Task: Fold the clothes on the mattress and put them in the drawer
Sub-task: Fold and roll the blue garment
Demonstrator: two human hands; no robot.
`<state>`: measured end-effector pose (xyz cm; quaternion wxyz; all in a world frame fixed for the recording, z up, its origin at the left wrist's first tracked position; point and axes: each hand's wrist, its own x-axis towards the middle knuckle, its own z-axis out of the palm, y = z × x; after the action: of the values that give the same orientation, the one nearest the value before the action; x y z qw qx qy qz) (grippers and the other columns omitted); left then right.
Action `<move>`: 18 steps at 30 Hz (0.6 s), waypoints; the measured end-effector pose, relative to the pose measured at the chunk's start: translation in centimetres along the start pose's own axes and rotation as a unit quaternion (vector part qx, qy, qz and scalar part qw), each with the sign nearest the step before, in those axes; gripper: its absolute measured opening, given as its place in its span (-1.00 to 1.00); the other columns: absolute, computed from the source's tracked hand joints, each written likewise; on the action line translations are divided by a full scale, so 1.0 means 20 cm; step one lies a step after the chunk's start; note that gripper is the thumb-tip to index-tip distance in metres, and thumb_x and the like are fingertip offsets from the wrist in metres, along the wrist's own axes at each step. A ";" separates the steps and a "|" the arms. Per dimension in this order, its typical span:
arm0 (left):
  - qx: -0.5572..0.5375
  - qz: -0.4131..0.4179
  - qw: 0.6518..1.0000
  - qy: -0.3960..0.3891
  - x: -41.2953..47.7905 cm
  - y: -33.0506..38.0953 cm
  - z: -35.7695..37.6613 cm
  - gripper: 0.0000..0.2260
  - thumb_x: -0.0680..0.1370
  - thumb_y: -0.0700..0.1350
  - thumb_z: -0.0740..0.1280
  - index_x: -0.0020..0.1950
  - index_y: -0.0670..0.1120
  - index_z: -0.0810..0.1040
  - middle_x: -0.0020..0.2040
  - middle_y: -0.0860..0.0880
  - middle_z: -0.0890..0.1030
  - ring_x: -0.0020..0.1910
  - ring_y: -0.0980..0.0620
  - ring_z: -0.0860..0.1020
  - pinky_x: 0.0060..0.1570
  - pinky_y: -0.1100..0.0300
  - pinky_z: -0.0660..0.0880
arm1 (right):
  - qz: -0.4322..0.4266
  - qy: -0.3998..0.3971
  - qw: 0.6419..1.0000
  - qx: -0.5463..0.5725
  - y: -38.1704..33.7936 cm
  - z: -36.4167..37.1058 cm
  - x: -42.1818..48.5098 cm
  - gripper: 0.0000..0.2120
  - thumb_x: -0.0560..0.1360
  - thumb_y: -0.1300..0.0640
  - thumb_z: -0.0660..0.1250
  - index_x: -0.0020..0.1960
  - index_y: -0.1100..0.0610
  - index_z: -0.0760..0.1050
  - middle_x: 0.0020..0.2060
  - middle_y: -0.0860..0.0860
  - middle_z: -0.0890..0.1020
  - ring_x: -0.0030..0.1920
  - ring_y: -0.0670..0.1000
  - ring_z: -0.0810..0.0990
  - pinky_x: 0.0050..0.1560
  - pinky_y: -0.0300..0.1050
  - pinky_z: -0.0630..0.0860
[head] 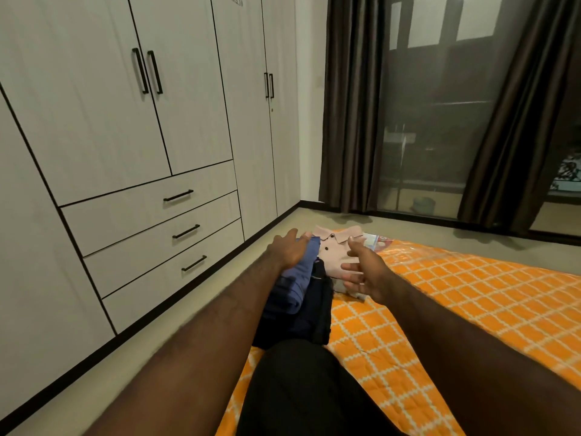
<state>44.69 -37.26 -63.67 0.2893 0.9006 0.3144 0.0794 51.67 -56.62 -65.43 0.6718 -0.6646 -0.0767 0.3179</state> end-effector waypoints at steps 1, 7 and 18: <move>-0.003 0.006 1.000 -0.001 -0.03 0.03 0.00 -0.40 0.62 0.37 -0.02 0.59 0.11 0.19 0.53 -0.24 0.29 0.46 -0.27 0.34 0.42 -0.21 0.32 | -0.006 -0.003 1.000 0.000 -0.01 -0.03 -0.03 -0.42 0.62 -0.29 0.21 0.43 0.11 0.42 0.30 0.21 0.55 0.14 0.17 0.60 0.30 0.16 0.53; -0.041 0.077 0.996 0.014 -0.27 0.19 -0.04 -0.41 0.65 0.32 -0.02 0.56 0.02 0.28 0.50 -0.23 0.37 0.46 -0.24 0.37 0.43 -0.10 0.31 | -0.039 -0.003 0.999 0.004 -0.06 -0.14 -0.24 -0.39 0.59 -0.35 0.19 0.37 0.11 0.48 0.23 0.19 0.59 0.17 0.23 0.61 0.11 0.09 0.61; -0.099 0.134 0.986 0.026 -0.75 0.40 -0.22 -0.39 0.68 0.29 -0.05 0.55 -0.07 0.32 0.52 -0.17 0.38 0.49 -0.16 0.34 0.40 -0.03 0.27 | -0.070 0.013 0.997 -0.012 -0.14 -0.21 -0.67 -0.38 0.58 -0.36 0.20 0.33 0.13 0.49 0.13 0.18 0.62 0.09 0.18 0.63 -0.03 0.05 0.62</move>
<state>35.55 -49.52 -54.93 0.3557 0.8990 0.1891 0.1720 44.33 -67.00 -59.04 0.6853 -0.6699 -0.1182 0.2603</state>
